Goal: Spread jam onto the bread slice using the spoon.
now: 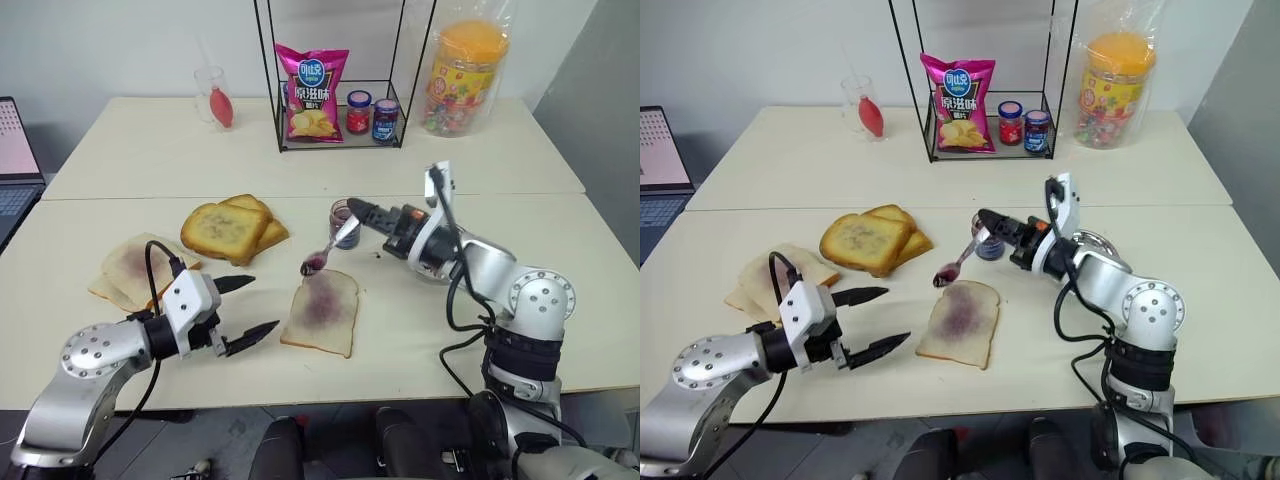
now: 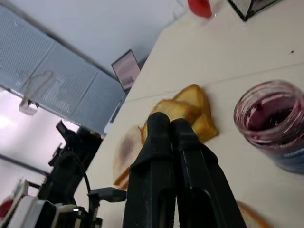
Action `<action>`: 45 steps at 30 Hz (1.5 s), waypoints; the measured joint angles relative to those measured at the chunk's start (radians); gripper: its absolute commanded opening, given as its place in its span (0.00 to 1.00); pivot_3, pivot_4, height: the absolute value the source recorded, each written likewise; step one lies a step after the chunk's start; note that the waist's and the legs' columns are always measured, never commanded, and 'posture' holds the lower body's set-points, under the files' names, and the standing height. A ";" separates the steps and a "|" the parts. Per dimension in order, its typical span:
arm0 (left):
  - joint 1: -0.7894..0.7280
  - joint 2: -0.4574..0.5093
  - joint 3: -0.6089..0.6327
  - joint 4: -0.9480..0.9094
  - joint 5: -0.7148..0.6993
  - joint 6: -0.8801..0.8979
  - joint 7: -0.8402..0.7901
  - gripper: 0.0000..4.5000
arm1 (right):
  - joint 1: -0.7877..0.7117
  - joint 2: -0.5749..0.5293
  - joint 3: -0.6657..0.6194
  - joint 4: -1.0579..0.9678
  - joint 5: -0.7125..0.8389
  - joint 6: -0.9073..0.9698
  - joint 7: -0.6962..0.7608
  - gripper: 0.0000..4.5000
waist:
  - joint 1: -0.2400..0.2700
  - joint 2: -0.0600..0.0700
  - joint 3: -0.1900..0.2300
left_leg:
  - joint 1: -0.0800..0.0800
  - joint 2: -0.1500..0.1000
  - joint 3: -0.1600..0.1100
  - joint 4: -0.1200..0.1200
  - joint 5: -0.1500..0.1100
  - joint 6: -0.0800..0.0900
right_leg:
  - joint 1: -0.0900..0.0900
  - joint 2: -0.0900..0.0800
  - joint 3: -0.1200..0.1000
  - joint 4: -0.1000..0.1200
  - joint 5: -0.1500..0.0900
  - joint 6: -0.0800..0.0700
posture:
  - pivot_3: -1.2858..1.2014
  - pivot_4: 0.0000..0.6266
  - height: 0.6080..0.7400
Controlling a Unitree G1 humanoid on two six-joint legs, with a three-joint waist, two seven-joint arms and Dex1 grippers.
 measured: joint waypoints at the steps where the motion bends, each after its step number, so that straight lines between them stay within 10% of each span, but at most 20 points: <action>1: 0.019 0.014 0.001 0.015 0.015 -0.028 -0.020 1.00 | 0.019 -0.017 0.037 -0.015 -0.029 -0.010 0.024 0.01 | 0.000 0.000 0.000 | 0.000 0.000 0.000 0.000 0.000 0.000 | 0.000 0.000 0.000 0.000 -0.001 -0.002 | 0.52 0.24 1.00; 17: 0.010 -0.003 -0.069 -0.003 0.048 -0.085 -0.043 1.00 | 0.090 -0.178 0.350 -0.090 -0.442 -0.227 0.310 0.01 | 0.002 -0.001 0.000 | 0.000 0.000 0.001 0.001 0.000 0.000 | -0.001 0.000 0.000 0.001 0.000 0.001 | 0.52 0.24 1.00; 45: -0.045 -0.018 -0.084 0.008 0.051 -0.076 -0.036 1.00 | 0.067 -0.266 0.407 -0.230 -0.552 -0.335 0.526 0.01 | 0.004 -0.001 -0.001 | -0.001 0.000 0.001 0.002 0.000 0.000 | -0.001 0.000 0.000 0.001 0.000 0.001 | 0.52 0.24 1.00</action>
